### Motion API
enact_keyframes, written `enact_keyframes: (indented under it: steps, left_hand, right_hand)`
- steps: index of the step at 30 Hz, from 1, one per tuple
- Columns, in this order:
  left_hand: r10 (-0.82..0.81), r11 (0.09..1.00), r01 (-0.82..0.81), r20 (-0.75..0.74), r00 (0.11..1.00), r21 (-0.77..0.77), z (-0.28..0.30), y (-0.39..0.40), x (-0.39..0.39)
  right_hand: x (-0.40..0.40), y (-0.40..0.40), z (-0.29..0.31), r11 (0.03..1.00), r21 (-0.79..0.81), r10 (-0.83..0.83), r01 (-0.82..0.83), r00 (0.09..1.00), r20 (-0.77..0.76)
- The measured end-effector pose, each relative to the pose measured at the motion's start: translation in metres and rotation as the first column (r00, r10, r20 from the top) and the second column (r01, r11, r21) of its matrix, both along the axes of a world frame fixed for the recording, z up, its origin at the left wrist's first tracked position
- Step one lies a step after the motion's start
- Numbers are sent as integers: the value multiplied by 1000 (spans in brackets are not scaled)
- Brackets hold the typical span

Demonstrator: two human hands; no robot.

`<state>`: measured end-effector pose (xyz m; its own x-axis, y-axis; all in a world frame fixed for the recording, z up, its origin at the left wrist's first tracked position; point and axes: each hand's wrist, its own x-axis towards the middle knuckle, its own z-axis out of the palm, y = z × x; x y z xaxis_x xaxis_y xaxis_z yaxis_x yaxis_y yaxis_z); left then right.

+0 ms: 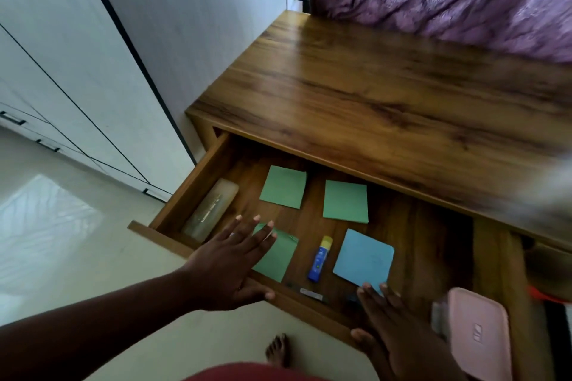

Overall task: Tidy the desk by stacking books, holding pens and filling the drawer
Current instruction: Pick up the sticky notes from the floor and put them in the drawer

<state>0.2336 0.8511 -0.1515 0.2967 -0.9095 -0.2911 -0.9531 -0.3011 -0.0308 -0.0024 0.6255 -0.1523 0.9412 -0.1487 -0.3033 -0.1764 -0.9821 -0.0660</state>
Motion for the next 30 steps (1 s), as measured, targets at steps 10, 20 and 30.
enact_keyframes:
  steps: [10,20,30]
  left_hand:
    - [38,992,-28,85,996,-121,-3,-21,11]
    - [87,970,-43,176,981,-241,-2,-75,43]
    - [125,953,-61,201,972,-297,-2,-125,79]
  right_hand:
    - [1,-11,-1,995,-48,-79,84,992,102]
    - [40,-61,-3,990,-51,-114,133,953,281]
    - [78,-107,5,966,-140,-167,218,938,305]
